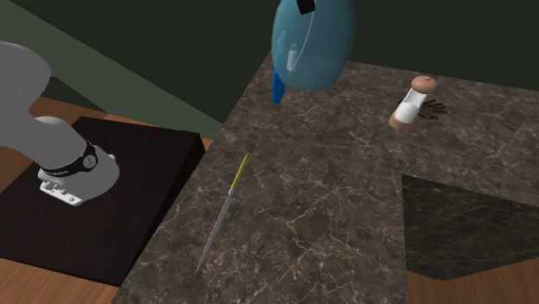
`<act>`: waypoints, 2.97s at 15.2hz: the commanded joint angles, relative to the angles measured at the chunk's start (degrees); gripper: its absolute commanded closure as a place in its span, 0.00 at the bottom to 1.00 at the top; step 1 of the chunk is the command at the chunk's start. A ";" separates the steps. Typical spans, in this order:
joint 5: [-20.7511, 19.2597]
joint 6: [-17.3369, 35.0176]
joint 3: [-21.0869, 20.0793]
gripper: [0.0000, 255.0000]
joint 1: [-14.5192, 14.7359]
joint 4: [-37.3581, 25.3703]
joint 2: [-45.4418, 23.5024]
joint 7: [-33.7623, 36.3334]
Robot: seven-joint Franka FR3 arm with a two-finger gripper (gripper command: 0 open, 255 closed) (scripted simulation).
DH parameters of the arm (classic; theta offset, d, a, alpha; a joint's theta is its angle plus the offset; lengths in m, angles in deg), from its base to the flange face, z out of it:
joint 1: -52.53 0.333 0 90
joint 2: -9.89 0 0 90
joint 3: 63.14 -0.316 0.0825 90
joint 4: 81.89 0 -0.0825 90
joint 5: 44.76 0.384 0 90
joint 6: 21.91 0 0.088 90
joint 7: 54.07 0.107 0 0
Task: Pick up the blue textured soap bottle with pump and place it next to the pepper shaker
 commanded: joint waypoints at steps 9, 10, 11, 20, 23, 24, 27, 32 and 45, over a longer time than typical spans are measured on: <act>-5.34 3.50 -7.13 1.00 5.22 -3.11 -6.94 14.37; -5.99 3.67 -7.72 1.00 5.82 -3.83 -7.93 15.79; -6.67 3.80 -8.29 1.00 6.43 -4.62 -8.98 17.21; -13.39 2.94 -12.09 1.00 12.89 -15.58 -20.74 29.24; -15.62 1.70 -12.71 1.00 15.56 -21.02 -25.63 32.67; -16.33 1.17 -12.84 1.00 16.51 -23.08 -27.39 33.71; -18.29 -0.89 -13.01 1.00 19.55 -30.23 -33.14 36.45; -20.89 -6.65 -12.62 1.00 25.35 -47.42 -45.39 39.38; -22.02 2.18 -12.13 1.00 25.11 -38.53 -45.72 42.31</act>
